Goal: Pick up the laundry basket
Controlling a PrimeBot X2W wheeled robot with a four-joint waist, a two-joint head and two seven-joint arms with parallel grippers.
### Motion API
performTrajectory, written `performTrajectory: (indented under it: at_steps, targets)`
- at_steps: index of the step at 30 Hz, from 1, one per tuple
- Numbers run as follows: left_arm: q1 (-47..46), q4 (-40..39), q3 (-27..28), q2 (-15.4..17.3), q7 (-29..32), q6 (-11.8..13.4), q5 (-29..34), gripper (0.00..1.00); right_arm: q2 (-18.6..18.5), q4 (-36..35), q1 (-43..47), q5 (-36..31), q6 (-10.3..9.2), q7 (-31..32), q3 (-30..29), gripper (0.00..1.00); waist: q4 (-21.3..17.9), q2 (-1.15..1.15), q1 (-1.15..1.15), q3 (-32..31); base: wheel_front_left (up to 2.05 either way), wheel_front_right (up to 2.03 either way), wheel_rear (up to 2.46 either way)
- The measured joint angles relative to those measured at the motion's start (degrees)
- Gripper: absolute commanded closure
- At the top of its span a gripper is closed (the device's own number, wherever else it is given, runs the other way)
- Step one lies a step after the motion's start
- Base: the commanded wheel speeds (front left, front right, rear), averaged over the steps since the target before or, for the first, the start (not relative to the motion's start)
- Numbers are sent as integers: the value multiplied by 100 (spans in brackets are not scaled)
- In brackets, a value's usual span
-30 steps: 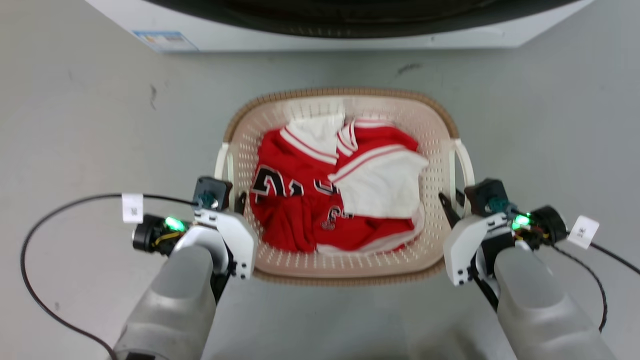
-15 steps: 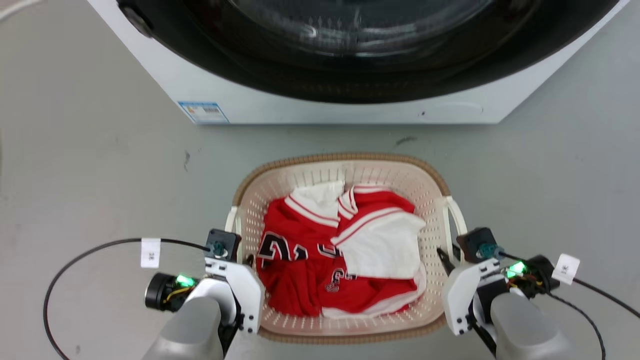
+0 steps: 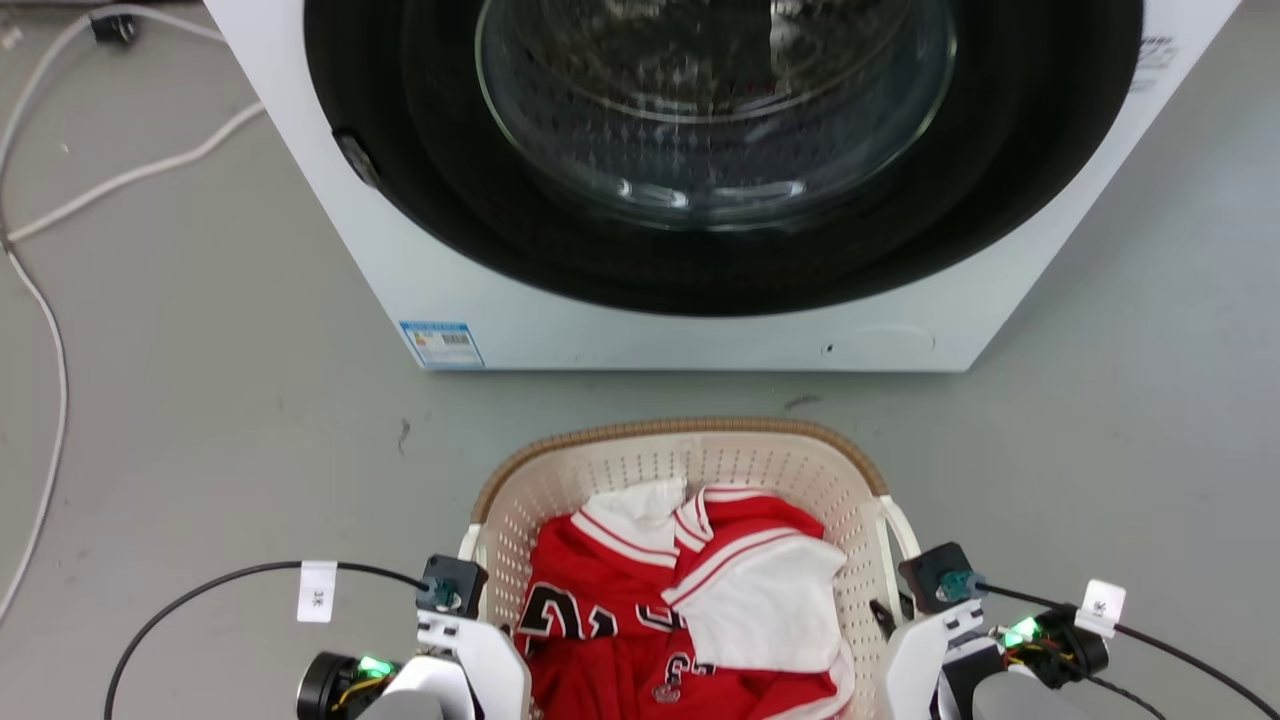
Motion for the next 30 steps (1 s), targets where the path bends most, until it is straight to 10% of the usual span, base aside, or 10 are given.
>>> performTrajectory:
  at_steps: [30]
  targets:
    - [792, -263, -1255, 231, 844, 0, -1272, 100, 1, 55, 707, 828, -2, 932, 1269, 100, -82, 0, 1, -1431, 0, 0, 0]
